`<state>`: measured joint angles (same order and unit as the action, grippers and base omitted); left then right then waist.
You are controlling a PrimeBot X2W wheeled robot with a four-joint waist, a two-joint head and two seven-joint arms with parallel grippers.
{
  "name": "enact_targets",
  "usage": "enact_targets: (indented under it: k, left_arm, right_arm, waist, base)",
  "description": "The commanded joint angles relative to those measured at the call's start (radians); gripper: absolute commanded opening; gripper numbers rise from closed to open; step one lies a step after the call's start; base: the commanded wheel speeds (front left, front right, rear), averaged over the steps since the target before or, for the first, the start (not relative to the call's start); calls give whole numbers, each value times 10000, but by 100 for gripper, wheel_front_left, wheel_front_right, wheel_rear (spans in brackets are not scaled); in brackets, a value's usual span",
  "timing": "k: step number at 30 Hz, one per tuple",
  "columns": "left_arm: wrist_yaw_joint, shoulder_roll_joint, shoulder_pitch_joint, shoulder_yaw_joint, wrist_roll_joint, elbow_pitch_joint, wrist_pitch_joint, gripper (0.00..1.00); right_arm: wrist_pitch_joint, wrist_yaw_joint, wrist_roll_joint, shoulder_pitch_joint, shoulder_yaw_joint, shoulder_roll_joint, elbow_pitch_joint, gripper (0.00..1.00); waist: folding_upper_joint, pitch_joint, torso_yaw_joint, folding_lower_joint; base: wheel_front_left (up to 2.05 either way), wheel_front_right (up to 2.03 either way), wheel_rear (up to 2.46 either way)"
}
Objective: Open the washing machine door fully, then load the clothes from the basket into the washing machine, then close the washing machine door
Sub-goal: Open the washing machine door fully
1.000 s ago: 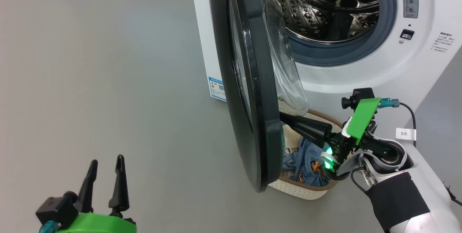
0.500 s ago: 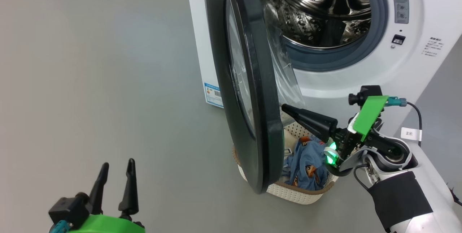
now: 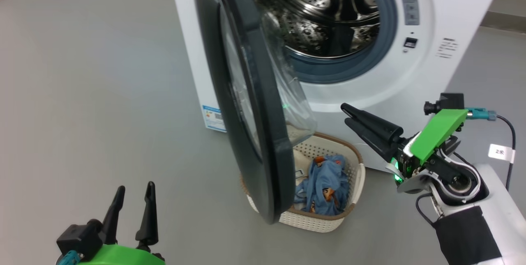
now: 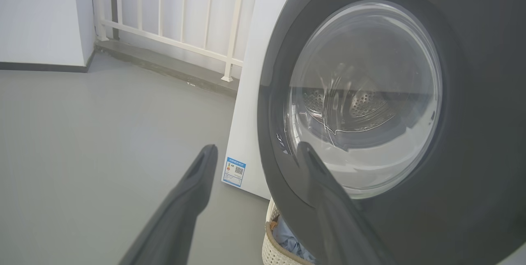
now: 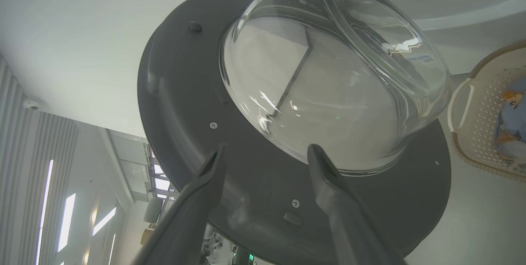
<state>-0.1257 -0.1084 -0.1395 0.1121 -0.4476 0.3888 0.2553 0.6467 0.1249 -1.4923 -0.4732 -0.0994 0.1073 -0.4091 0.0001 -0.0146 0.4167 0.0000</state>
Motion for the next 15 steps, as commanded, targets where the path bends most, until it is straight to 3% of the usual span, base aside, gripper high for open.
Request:
enact_targets:
  k: [1,15]
  left_arm:
    - [-46,-197,-264,-316,-53,-257,65,100]
    - [-13,-122,-98,-514,46,-496,65,100]
  right_arm:
    - [-340,58,299,68,-281,42,460,100]
    - [-3255,58,1989,863,-1458,747,1488,100]
  waist:
    - [-1,-96,-363,0]
    - [-1,-155,-1865,0]
  base:
    - [0,0,0]
    - [0,0,0]
